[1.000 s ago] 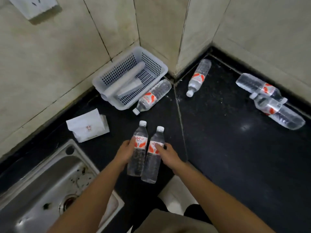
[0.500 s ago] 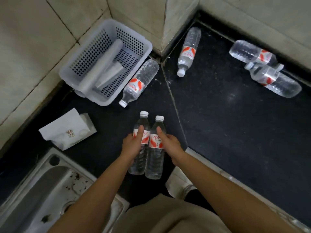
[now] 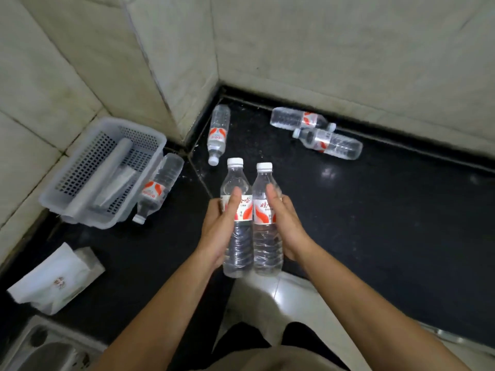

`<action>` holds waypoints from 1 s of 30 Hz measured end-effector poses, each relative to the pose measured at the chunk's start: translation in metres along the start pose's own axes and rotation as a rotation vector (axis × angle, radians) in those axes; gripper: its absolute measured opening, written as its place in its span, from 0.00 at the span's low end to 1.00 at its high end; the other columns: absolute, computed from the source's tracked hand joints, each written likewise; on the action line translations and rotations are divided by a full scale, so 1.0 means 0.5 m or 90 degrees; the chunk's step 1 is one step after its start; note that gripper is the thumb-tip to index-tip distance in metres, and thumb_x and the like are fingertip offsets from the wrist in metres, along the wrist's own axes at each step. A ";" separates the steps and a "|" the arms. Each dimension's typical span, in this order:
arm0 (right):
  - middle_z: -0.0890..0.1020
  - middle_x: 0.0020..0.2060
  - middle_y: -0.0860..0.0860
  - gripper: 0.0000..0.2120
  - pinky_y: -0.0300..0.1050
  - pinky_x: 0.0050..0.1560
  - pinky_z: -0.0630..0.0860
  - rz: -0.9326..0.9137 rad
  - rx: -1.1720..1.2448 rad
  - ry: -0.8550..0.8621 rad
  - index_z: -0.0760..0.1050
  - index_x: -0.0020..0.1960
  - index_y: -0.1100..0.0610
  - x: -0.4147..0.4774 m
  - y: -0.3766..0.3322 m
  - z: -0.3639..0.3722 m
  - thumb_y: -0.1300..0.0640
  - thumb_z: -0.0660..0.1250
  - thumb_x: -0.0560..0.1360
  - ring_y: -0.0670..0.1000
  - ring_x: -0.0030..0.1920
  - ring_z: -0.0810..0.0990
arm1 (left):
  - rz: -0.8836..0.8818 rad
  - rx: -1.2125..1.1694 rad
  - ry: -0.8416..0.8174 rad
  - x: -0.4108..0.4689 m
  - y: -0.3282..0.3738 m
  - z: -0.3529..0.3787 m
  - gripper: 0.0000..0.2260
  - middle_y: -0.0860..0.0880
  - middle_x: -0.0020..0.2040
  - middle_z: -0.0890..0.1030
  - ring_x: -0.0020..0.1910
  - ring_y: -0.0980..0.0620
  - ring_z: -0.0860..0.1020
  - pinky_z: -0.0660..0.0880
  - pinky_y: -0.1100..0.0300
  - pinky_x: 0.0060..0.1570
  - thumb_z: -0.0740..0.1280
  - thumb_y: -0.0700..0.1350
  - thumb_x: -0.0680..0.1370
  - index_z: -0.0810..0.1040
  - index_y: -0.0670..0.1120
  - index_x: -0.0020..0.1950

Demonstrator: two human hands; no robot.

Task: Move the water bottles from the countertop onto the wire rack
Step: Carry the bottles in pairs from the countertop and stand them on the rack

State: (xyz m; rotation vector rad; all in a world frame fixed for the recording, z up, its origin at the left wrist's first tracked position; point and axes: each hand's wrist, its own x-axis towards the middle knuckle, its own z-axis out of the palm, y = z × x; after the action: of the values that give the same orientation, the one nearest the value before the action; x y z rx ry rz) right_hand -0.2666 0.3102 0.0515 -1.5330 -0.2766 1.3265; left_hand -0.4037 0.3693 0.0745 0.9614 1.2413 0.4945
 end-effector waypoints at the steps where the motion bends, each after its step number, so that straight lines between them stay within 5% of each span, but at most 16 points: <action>1: 0.86 0.56 0.52 0.38 0.57 0.62 0.80 -0.034 0.005 0.006 0.71 0.64 0.50 -0.017 -0.036 -0.027 0.27 0.70 0.64 0.51 0.54 0.87 | 0.026 -0.008 -0.015 -0.013 0.029 0.037 0.24 0.49 0.57 0.84 0.52 0.52 0.86 0.82 0.51 0.53 0.68 0.66 0.75 0.74 0.51 0.63; 5: 0.86 0.55 0.48 0.39 0.57 0.61 0.80 -0.162 0.002 0.047 0.72 0.63 0.44 -0.103 -0.181 -0.171 0.21 0.68 0.62 0.49 0.55 0.86 | 0.129 0.007 -0.069 -0.084 0.139 0.220 0.17 0.49 0.55 0.85 0.51 0.53 0.86 0.82 0.51 0.53 0.67 0.62 0.78 0.74 0.52 0.59; 9: 0.86 0.50 0.47 0.30 0.47 0.52 0.80 -0.279 0.046 0.119 0.71 0.64 0.51 -0.201 -0.289 -0.345 0.31 0.66 0.72 0.45 0.49 0.87 | 0.244 0.048 -0.159 -0.162 0.215 0.422 0.17 0.55 0.49 0.86 0.45 0.58 0.86 0.81 0.60 0.42 0.65 0.58 0.81 0.71 0.48 0.64; 11: 0.87 0.49 0.47 0.26 0.48 0.54 0.80 -0.334 0.088 0.168 0.71 0.62 0.52 -0.246 -0.324 -0.438 0.34 0.68 0.75 0.46 0.50 0.87 | 0.282 0.046 -0.217 -0.201 0.238 0.523 0.19 0.60 0.48 0.86 0.48 0.59 0.86 0.82 0.54 0.50 0.66 0.59 0.80 0.72 0.48 0.64; 15: 0.87 0.53 0.46 0.28 0.57 0.64 0.78 -0.419 0.150 0.268 0.74 0.64 0.49 -0.339 -0.357 -0.613 0.34 0.70 0.71 0.48 0.55 0.86 | 0.323 0.074 -0.351 -0.279 0.247 0.706 0.28 0.52 0.56 0.84 0.54 0.57 0.85 0.79 0.52 0.57 0.68 0.66 0.71 0.71 0.49 0.62; 21: 0.86 0.58 0.52 0.27 0.65 0.66 0.76 -0.482 0.221 0.413 0.76 0.64 0.49 -0.458 -0.332 -0.796 0.34 0.72 0.71 0.54 0.59 0.85 | 0.311 0.119 -0.551 -0.364 0.214 0.913 0.27 0.51 0.57 0.84 0.54 0.55 0.85 0.80 0.55 0.53 0.67 0.63 0.71 0.71 0.49 0.63; 30: 0.85 0.59 0.51 0.27 0.63 0.68 0.75 -0.515 0.268 0.677 0.76 0.66 0.49 -0.584 -0.263 -0.908 0.36 0.71 0.73 0.53 0.61 0.84 | 0.189 0.147 -0.814 -0.428 0.147 1.117 0.31 0.47 0.57 0.86 0.56 0.48 0.85 0.79 0.49 0.55 0.75 0.65 0.69 0.73 0.49 0.64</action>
State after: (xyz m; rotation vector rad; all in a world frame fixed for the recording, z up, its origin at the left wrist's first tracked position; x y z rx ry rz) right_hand 0.0605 -0.0888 0.2570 -1.3294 0.0772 -0.1324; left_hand 0.0720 0.0540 0.2679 1.3282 -0.0080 -0.1004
